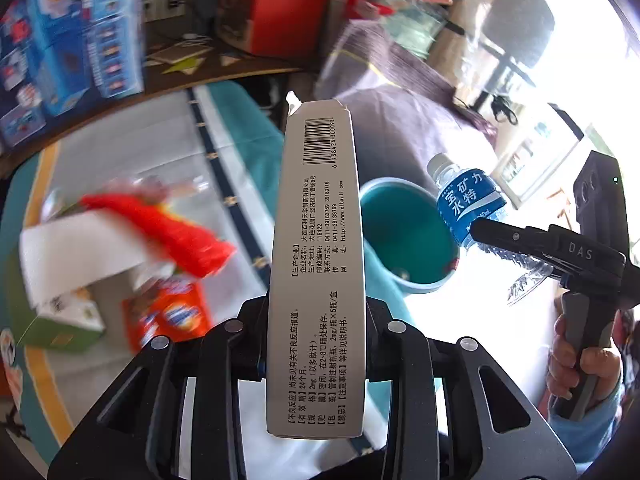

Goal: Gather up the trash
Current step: 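Lift box and bottle and carry both over the teal bin, then open left tool to drop the box while right tool drops the bottle into bin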

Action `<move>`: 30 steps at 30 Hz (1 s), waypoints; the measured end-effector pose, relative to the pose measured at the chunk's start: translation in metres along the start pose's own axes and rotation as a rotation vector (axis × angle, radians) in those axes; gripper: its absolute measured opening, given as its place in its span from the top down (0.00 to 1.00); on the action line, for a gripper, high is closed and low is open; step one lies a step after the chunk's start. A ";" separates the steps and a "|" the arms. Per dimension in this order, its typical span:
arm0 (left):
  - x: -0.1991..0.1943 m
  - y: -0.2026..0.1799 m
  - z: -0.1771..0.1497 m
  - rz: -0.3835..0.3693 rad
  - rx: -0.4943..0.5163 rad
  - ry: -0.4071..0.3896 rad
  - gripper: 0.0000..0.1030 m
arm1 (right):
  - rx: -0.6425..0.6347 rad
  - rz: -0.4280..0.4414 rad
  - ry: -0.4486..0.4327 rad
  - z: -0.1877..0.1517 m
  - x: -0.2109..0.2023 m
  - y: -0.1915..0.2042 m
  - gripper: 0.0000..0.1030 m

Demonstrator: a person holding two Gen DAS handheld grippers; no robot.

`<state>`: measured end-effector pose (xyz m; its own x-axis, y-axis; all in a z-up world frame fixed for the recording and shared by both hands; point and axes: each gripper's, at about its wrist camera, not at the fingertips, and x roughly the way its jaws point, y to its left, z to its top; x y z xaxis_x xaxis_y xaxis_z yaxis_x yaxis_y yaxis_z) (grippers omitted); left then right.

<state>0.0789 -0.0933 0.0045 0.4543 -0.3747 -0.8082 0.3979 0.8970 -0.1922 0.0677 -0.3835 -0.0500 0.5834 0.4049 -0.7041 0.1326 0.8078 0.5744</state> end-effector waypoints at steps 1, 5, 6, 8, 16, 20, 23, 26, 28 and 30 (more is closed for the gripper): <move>0.011 -0.010 0.008 -0.013 0.019 0.015 0.69 | 0.020 -0.009 -0.009 0.004 -0.002 -0.011 0.39; 0.049 -0.041 0.029 -0.040 0.078 0.068 0.69 | 0.109 -0.036 -0.019 0.018 0.000 -0.056 0.39; 0.058 -0.048 0.034 -0.045 0.087 0.081 0.69 | 0.127 -0.044 -0.018 0.020 0.001 -0.065 0.39; 0.076 -0.059 0.041 -0.053 0.103 0.107 0.69 | 0.154 -0.053 -0.011 0.025 0.006 -0.081 0.39; 0.137 -0.093 0.061 -0.088 0.146 0.199 0.68 | 0.199 -0.078 0.025 0.041 0.028 -0.116 0.39; 0.161 -0.104 0.065 -0.100 0.152 0.237 0.68 | 0.220 -0.088 0.038 0.049 0.034 -0.132 0.39; 0.178 -0.112 0.069 -0.106 0.155 0.262 0.67 | 0.233 -0.097 0.048 0.053 0.037 -0.141 0.39; 0.193 -0.119 0.073 -0.107 0.155 0.284 0.64 | 0.242 -0.104 0.056 0.056 0.040 -0.147 0.39; 0.198 -0.118 0.074 -0.107 0.147 0.288 0.53 | 0.243 -0.106 0.062 0.057 0.041 -0.149 0.39; 0.203 -0.117 0.075 -0.111 0.136 0.296 0.49 | 0.241 -0.109 0.068 0.058 0.043 -0.150 0.39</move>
<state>0.1846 -0.2920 -0.0952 0.1593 -0.3662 -0.9168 0.5435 0.8078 -0.2282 0.1192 -0.5120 -0.1422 0.5010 0.3554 -0.7891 0.3836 0.7261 0.5706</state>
